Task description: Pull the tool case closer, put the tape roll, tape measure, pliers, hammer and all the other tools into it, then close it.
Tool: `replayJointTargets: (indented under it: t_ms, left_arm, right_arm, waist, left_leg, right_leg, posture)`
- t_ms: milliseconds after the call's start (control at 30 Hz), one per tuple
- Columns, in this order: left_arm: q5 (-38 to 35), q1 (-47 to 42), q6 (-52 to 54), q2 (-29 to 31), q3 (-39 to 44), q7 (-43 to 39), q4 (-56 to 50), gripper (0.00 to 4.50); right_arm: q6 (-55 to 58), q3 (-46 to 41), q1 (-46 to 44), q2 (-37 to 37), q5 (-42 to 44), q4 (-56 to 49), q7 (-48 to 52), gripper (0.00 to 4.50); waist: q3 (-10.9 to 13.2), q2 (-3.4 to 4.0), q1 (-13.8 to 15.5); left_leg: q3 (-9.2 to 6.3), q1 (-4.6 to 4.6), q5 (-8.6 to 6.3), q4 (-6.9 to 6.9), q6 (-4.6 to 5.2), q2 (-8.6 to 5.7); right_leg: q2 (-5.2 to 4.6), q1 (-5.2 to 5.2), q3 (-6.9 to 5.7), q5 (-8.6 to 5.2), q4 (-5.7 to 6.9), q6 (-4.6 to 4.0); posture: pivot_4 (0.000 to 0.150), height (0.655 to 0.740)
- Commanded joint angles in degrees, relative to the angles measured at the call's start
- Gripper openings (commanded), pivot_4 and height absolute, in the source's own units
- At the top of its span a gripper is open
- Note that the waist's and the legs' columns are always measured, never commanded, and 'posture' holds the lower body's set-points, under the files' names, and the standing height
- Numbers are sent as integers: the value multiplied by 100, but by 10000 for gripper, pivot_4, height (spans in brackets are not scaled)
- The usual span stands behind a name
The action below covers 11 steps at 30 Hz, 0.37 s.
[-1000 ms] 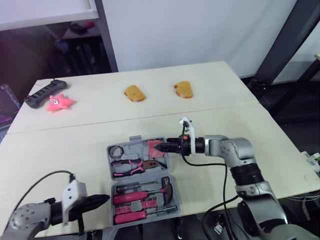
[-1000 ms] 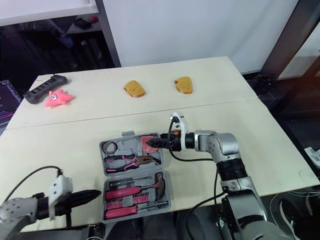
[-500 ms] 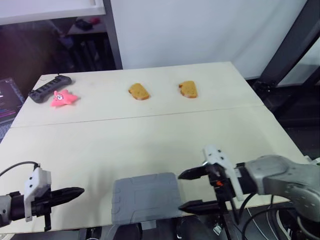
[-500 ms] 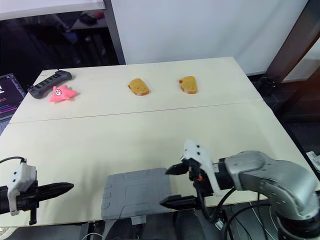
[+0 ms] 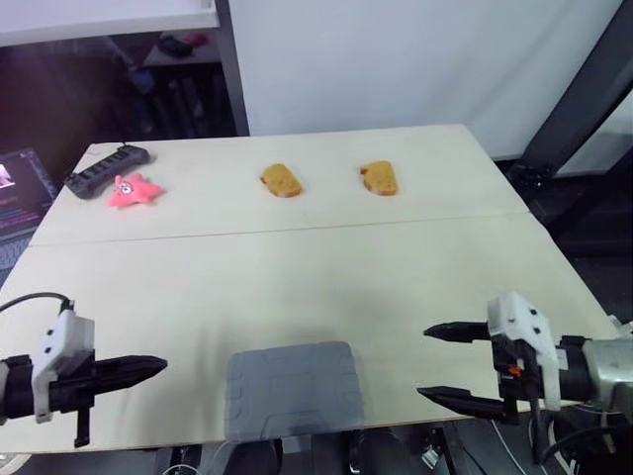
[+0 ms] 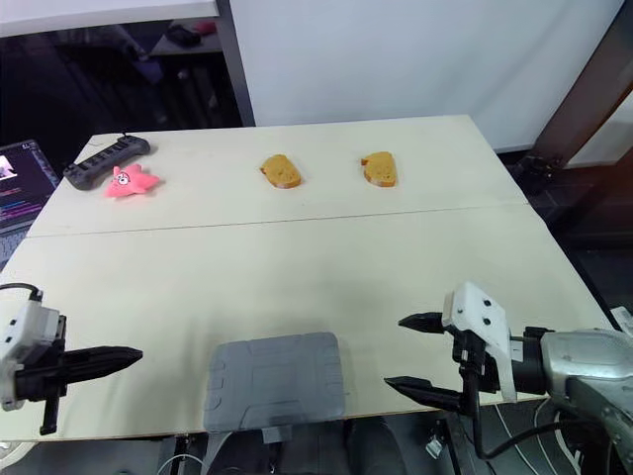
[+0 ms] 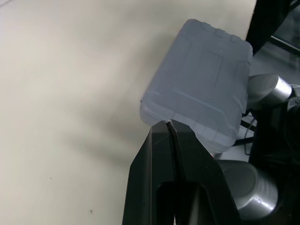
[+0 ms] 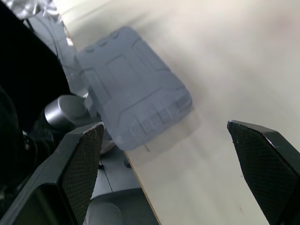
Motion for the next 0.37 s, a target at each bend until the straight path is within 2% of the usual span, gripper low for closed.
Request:
replayJointTargets:
  t_ms: [33, 367]
  left_arm:
    - [-8, -159, 56, 47, 89, -2, -2, 0]
    - [80, -265, 28, -70, 49, -1, -104, 0]
  right_arm:
    - [-426, 8, 90, -6, -234, 131, 63, 44467]
    - [-594, 192, 151, -49, -197, 254, 84, 44467]
  waist:
    - [1, -1, 3]
    - [1, -2, 3]
  left_leg:
    - [1, -1, 0, -1, 0, 0]
    - [3, 1, 0, 0, 0, 0]
  right_leg:
    - [0, 0, 1, 3, 0, -4]
    - [0, 1, 4, 13, 2, -20]
  posture:
    - [1500, 7400]
    - [1500, 7400]
